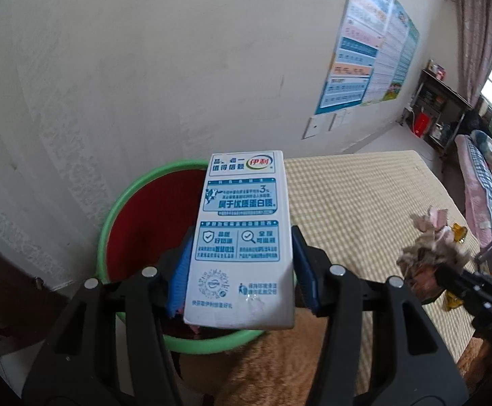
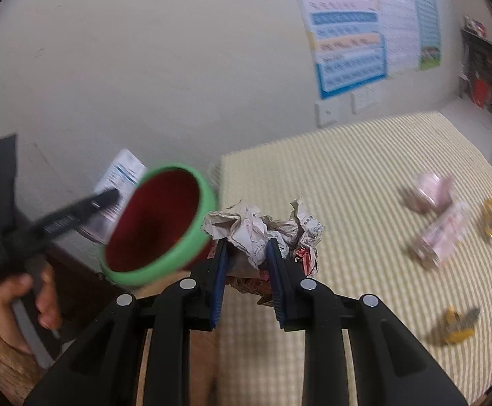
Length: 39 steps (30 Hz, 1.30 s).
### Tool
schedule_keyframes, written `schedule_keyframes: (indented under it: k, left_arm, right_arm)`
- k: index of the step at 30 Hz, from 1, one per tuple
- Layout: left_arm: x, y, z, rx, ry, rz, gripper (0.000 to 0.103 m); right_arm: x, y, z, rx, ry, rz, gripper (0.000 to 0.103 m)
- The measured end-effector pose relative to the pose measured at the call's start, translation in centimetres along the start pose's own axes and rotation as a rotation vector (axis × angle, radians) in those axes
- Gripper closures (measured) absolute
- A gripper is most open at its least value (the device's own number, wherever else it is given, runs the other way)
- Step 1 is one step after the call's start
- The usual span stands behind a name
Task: Collect trash
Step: 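Carry the milk carton and paper ball to the bin and open both grippers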
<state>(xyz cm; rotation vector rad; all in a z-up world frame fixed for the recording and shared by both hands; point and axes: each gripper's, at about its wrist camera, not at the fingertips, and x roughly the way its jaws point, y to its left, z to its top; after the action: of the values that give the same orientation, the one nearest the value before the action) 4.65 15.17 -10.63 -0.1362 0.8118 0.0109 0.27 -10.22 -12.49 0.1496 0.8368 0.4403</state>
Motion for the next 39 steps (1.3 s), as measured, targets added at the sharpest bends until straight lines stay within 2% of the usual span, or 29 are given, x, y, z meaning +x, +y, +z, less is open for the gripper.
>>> schedule_keyframes:
  k: [7,18,31,39]
  left_arm:
    - [0.7,1.6,0.1,-0.032,0.008,0.012,0.052]
    - [2.0,4.6,-0.4,-0.078,0.037,0.063,0.051]
    - [3.6,6.0,-0.7,-0.105,0.076,0.078,0.052]
    - [4.0,6.3,-0.9,-0.109,0.087,0.083,0.052]
  right_arm:
    - [2.3,4.0,3.7,-0.033,0.011,0.084,0.080]
    - [5.6,7.5,6.4,-0.050,0.042,0.175,0.079]
    - [8.1,9.9,6.6,-0.086,0.072,0.185,0.079]
    - [9.3,10.0,6.5,-0.093,0.091,0.187,0.079]
